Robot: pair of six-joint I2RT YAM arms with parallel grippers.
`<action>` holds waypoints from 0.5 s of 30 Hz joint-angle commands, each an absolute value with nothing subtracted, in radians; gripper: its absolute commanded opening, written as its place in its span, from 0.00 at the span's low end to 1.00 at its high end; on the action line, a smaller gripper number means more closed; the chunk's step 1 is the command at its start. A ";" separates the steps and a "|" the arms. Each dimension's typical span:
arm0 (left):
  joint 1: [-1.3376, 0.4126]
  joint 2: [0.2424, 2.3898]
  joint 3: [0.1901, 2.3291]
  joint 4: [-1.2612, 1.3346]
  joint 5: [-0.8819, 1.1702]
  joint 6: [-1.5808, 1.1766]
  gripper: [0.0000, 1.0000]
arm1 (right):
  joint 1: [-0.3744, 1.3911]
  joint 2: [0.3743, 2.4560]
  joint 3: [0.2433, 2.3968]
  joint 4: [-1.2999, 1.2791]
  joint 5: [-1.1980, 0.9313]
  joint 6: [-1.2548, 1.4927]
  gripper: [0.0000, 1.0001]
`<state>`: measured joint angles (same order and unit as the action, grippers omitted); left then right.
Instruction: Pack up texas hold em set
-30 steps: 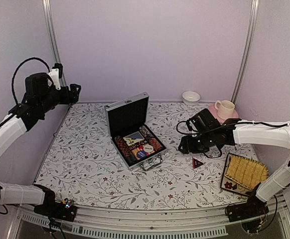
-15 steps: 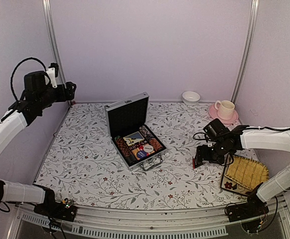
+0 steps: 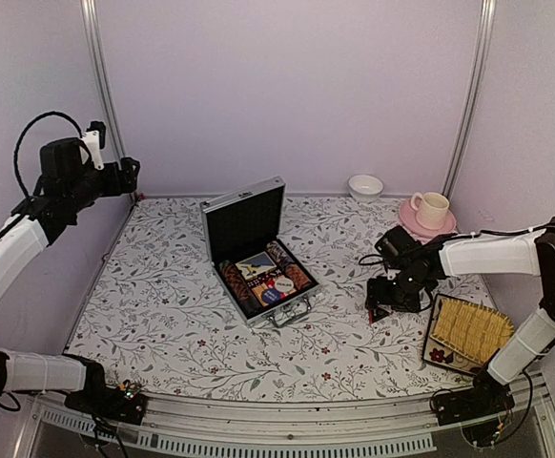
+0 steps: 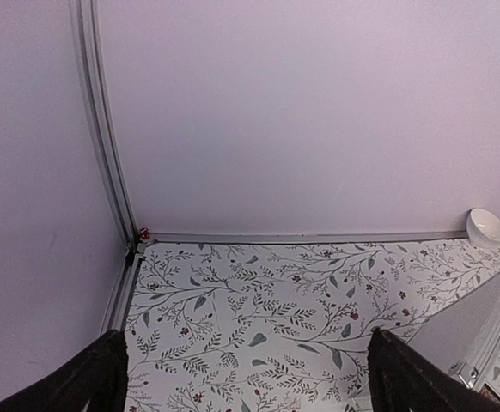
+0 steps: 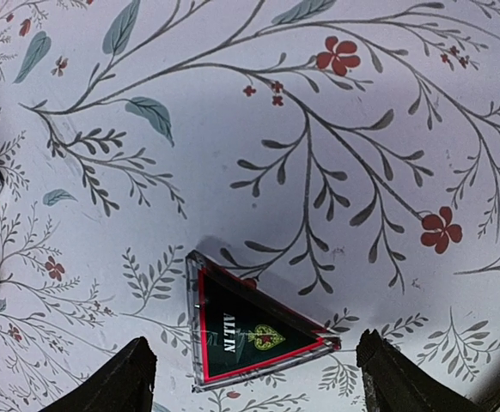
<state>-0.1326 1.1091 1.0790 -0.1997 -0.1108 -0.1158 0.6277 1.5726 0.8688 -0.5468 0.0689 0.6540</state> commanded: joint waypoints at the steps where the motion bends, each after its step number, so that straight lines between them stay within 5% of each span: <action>1: -0.129 1.103 1.073 -0.190 -0.095 -0.109 0.97 | 0.645 1.609 0.912 -0.547 0.090 0.644 0.83; 15: -0.130 1.115 1.072 -0.191 -0.087 -0.115 0.97 | 0.675 1.651 0.919 -0.584 0.147 0.663 0.78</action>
<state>-0.1326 1.1110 1.0790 -0.1997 -0.0971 -0.1162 0.6563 1.6238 0.8970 -0.5678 0.1177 0.6548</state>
